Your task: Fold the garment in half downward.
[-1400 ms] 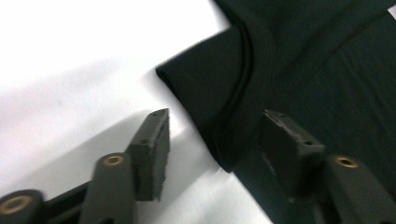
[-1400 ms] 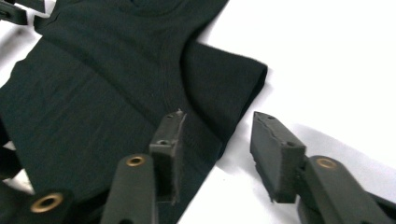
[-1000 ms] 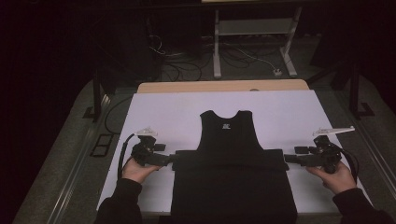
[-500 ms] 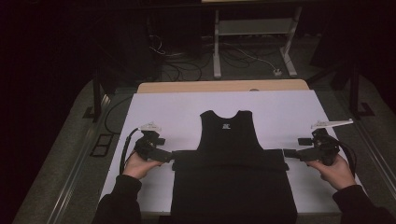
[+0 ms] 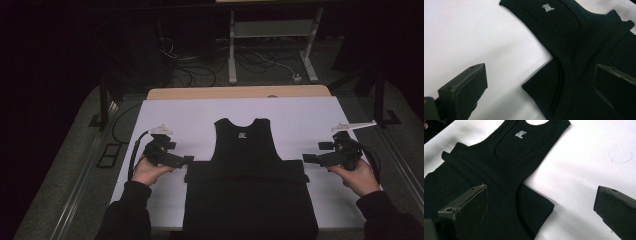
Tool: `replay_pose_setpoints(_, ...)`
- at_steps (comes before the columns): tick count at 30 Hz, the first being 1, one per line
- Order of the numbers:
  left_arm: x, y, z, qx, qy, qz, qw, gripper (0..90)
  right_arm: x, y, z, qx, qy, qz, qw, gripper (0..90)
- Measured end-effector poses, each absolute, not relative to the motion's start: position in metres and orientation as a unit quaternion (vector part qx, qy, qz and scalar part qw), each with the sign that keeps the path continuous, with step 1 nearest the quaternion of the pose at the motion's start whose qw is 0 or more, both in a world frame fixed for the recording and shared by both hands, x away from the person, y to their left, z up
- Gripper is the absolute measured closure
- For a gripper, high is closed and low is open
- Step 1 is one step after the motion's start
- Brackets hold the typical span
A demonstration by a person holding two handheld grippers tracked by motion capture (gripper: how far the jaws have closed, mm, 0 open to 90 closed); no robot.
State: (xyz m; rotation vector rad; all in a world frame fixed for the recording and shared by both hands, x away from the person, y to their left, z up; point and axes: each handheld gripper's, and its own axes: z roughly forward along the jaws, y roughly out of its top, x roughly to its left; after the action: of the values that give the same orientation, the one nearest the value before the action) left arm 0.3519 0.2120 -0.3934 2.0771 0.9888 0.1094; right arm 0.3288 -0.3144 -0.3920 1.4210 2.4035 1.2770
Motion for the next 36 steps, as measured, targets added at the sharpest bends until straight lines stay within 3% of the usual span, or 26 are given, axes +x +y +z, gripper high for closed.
replay_pose_setpoints(36, 0.394, 0.188, -0.369, 0.845, 0.365, 0.052, 0.387, 0.0, 0.371, -0.306, -0.369, 0.451, 0.79, 0.412, 0.05, 0.0)
